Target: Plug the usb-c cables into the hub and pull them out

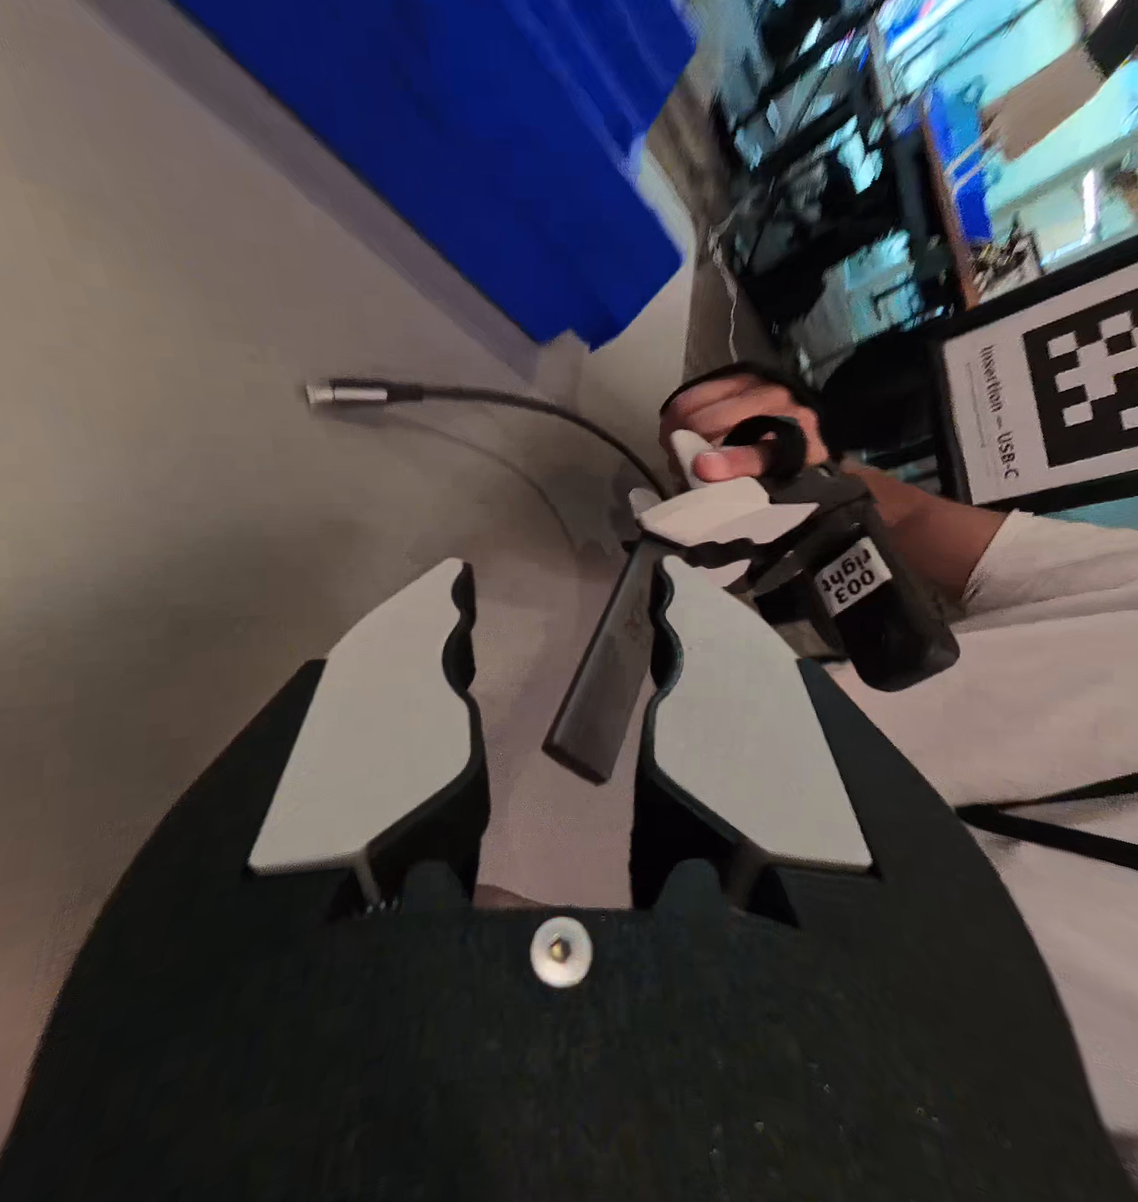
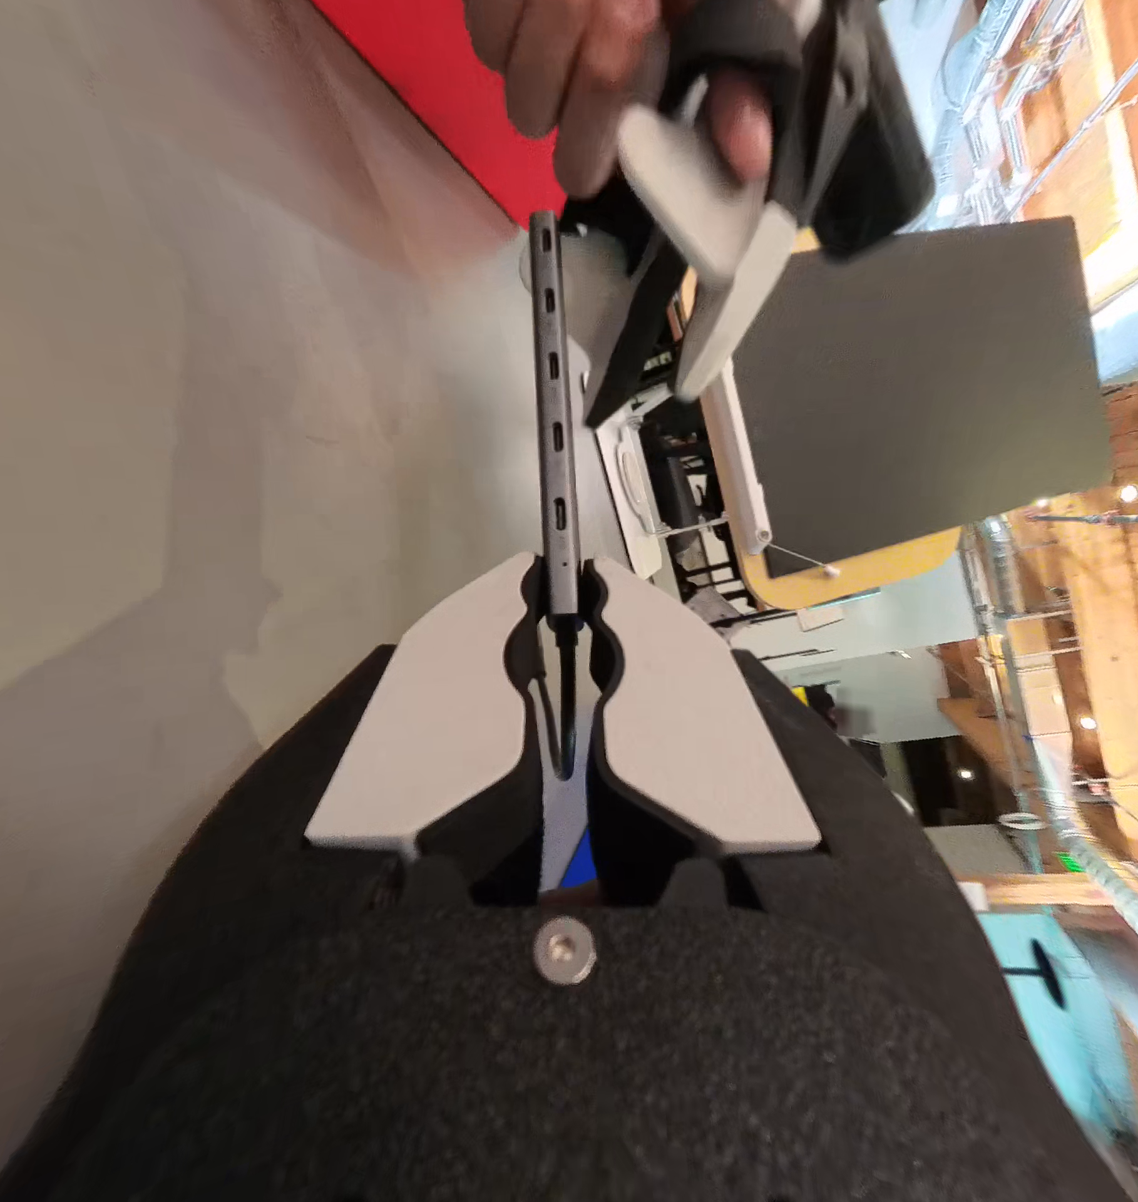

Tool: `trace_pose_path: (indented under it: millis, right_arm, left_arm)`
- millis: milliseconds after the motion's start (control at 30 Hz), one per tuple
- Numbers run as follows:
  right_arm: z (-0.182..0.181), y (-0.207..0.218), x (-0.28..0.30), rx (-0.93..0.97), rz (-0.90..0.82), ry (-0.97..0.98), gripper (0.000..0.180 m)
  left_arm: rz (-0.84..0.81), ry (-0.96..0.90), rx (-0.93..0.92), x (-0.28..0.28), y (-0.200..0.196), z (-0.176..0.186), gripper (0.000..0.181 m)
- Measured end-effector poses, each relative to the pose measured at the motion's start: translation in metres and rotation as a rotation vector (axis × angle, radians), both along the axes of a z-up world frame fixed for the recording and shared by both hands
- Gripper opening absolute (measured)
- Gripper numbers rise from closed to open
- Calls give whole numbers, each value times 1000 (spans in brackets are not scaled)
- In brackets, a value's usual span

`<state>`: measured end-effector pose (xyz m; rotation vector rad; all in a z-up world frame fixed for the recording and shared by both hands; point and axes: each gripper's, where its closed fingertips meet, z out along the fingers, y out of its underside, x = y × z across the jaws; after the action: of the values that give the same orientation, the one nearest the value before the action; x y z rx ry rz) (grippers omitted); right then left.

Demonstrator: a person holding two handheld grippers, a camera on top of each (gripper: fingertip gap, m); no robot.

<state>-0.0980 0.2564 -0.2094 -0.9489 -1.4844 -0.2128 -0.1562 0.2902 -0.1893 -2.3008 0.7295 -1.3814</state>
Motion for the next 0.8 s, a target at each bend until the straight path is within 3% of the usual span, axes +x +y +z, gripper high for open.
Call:
trace_pose_path:
  millis: [100, 200, 267, 400, 600, 733, 800]
  right_arm:
    - [10, -1, 4, -121, 17, 97, 10]
    - [17, -12, 3, -230, 107, 175, 10]
    - [17, -16, 1, -262, 146, 189, 9]
    - [19, -20, 0, -284, 181, 210, 10]
    - [33, -17, -2, -106, 175, 210, 13]
    - [35, -20, -9, -94, 182, 175, 24]
    - [31, -25, -16, -70, 183, 121, 16]
  left_arm:
    - [115, -69, 171, -1, -19, 8, 56]
    - [132, -154, 195, 9, -44, 3, 57]
    - [160, -258, 207, 11, -50, 12, 34]
    - [108, -352, 172, 13, -63, 17, 24]
    - [125, -476, 124, 14, -61, 24, 23]
    - [146, -428, 162, 15, -58, 19, 23]
    - [140, -407, 157, 20, -60, 15, 23]
